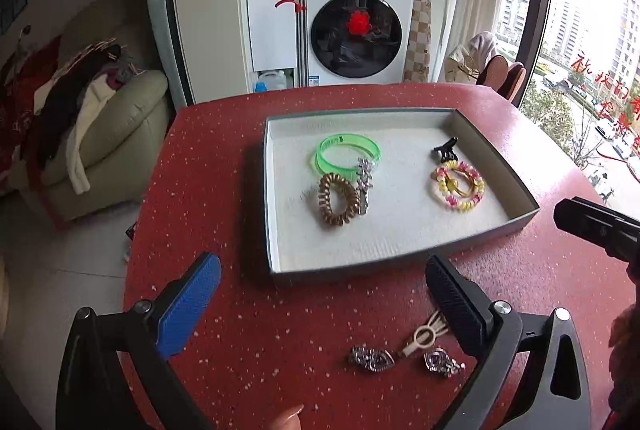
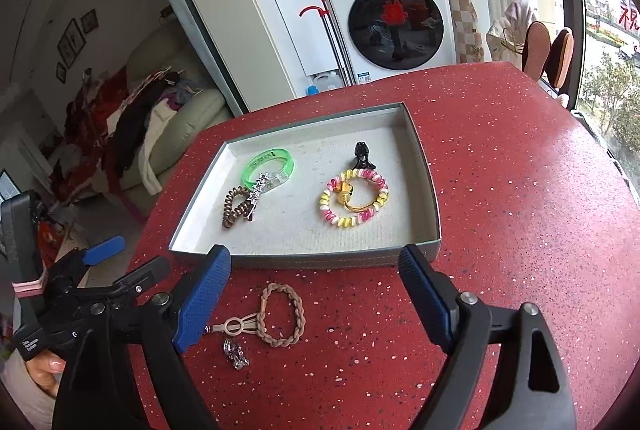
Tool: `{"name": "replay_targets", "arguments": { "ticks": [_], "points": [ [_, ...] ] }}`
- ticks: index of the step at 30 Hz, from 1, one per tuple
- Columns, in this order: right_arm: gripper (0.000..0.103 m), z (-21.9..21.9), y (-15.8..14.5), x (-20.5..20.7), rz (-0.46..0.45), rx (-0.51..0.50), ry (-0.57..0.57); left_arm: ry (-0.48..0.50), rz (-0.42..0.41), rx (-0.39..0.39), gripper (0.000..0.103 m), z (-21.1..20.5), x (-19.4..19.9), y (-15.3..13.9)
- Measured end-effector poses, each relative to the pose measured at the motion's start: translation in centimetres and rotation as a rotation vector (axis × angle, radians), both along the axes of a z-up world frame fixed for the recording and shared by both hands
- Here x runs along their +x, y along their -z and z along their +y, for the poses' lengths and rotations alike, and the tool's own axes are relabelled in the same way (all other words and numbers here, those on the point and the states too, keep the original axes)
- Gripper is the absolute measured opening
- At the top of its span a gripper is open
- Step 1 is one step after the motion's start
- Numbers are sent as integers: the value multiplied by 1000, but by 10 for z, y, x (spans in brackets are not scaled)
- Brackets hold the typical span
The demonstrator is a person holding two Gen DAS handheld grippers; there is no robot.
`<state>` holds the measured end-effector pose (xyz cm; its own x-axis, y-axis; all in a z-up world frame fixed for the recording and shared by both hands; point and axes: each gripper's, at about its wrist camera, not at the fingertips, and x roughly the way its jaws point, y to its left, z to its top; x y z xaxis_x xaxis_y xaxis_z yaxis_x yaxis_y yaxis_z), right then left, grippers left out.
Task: Organize jewelry
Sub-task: 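Withdraw both open grippers from the tray toward the remaining jewelry, then grasp the braided brown bracelet with the right gripper while the left grasps the silver heart pendant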
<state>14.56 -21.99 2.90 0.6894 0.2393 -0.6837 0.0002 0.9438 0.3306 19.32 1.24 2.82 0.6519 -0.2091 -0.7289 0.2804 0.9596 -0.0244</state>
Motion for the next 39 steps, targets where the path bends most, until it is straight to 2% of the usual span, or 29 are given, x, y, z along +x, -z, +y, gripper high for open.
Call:
{"name": "replay_targets", "arguments": {
  "ticks": [7, 13, 22, 35, 39],
  "points": [
    [88, 15, 9, -8, 97, -68, -46, -32, 36, 67, 103, 7, -20, 22],
    [88, 15, 26, -16, 172, -52, -57, -32, 37, 95, 103, 11, -37, 34],
    [88, 26, 43, -18, 232, -111, -50, -54, 125, 51, 103, 14, -41, 51],
    [88, 23, 56, -6, 256, -124, -14, -218, 221, -13, 103, 12, -23, 64],
    [83, 27, 59, 4, 252, -146, -25, -263, 239, -14, 103, 8, -21, 68]
  ]
}}
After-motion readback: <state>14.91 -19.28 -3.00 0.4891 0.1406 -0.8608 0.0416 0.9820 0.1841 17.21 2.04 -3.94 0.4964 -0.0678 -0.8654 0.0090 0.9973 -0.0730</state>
